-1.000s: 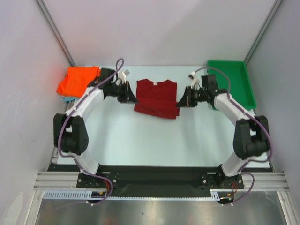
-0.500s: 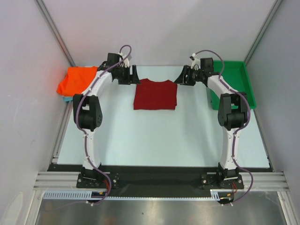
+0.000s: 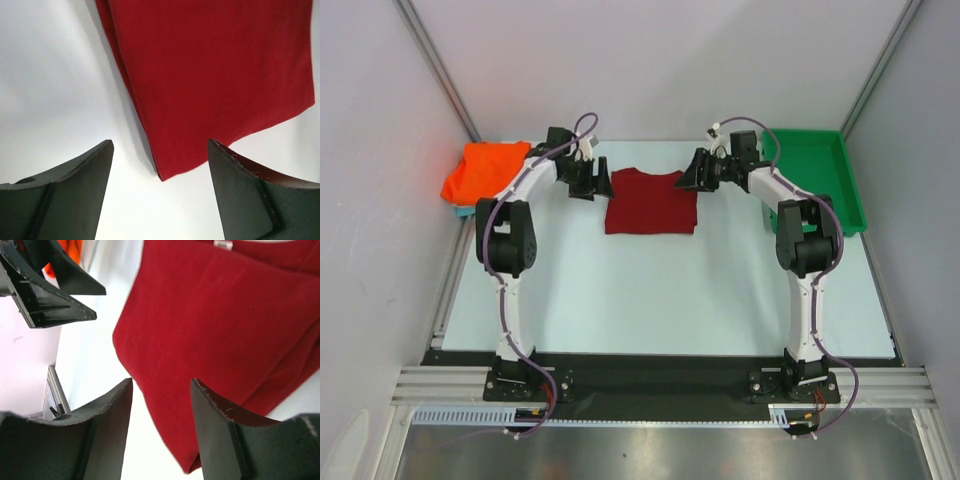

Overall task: Fold and stack the t-shirts
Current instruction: Neatly place the folded tshirt to the corner

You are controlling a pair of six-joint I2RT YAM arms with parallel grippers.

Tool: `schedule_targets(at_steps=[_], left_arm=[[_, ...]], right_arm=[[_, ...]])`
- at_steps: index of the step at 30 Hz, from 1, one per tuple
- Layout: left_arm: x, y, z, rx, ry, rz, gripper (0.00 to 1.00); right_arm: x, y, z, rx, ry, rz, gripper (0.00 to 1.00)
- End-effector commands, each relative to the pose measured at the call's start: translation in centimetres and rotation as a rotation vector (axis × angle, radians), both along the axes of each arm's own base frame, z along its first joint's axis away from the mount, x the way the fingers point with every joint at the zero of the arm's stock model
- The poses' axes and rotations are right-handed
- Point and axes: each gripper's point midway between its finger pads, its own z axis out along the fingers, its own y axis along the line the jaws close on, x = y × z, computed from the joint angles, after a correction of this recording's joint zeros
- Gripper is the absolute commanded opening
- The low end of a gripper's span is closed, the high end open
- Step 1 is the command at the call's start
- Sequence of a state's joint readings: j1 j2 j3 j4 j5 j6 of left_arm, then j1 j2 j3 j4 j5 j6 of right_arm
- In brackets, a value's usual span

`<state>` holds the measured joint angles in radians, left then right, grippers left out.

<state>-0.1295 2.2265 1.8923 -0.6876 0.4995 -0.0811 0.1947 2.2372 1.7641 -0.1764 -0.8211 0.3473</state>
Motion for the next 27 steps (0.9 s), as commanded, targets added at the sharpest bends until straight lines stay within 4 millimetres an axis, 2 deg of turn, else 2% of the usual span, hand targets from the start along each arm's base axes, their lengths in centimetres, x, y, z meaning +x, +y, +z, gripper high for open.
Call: schedule_targets(at_steps=[1,2,7,12,15,16,17,18,21,23,24,26,27], left_arm=[[0.4,-0.3,-1.5,-0.109,0.056,0.0,0.8],[0.5,0.0,-2.6,-0.124,0.082,0.009,0.8],[1.4,-0.3,-3.8,-0.242,0.111,-0.012,0.78],[2.0,-2.3,-4.9,-0.328,0.141,-0.044,0.75],[1.5,-4.1,-5.2,-0.391,0.171,-0.083,0.67],[1.3,-4.7,-6.0,-0.404,0.188,-0.088,0.61],[1.0,-5.5,-6.2,-0.416,0.206,-0.096,0.59],[0.6,-6.1,-6.3,-0.436,0.217,-0.114,0.54],[-0.1,-7.8,-6.6,-0.472,0.246,-0.142,0.47],[0.0,-8.6,-6.3,-0.491,0.236,-0.155,0.44],[0.1,-8.7,-6.2,-0.497,0.231,-0.158,0.37],[0.6,-9.0,-5.0,-0.522,0.206,-0.168,0.32],[0.7,-9.1,-4.3,-0.531,0.19,-0.175,0.24]], right_arm=[[0.0,1.1,-1.6,0.003,0.033,0.026,0.55],[0.0,0.9,-2.2,-0.005,0.043,0.019,0.55],[-0.8,-0.1,-5.3,-0.046,0.097,0.01,0.56],[-1.3,-0.7,-7.6,-0.109,0.133,-0.011,0.57],[-1.4,-0.7,-8.1,-0.124,0.136,-0.01,0.58],[-1.5,-0.7,-8.4,-0.127,0.141,-0.01,0.58],[-1.5,-0.7,-8.3,-0.128,0.14,-0.009,0.58],[-1.5,-0.8,-8.4,-0.132,0.136,-0.004,0.58],[-1.4,-0.8,-8.3,-0.14,0.125,-0.006,0.58],[-1.4,-0.9,-7.7,-0.149,0.097,0.0,0.59],[-1.5,-0.9,-7.7,-0.156,0.093,0.001,0.59],[-1.7,-1.2,-7.2,-0.166,0.075,0.006,0.59],[-1.8,-1.3,-7.1,-0.172,0.073,0.006,0.59]])
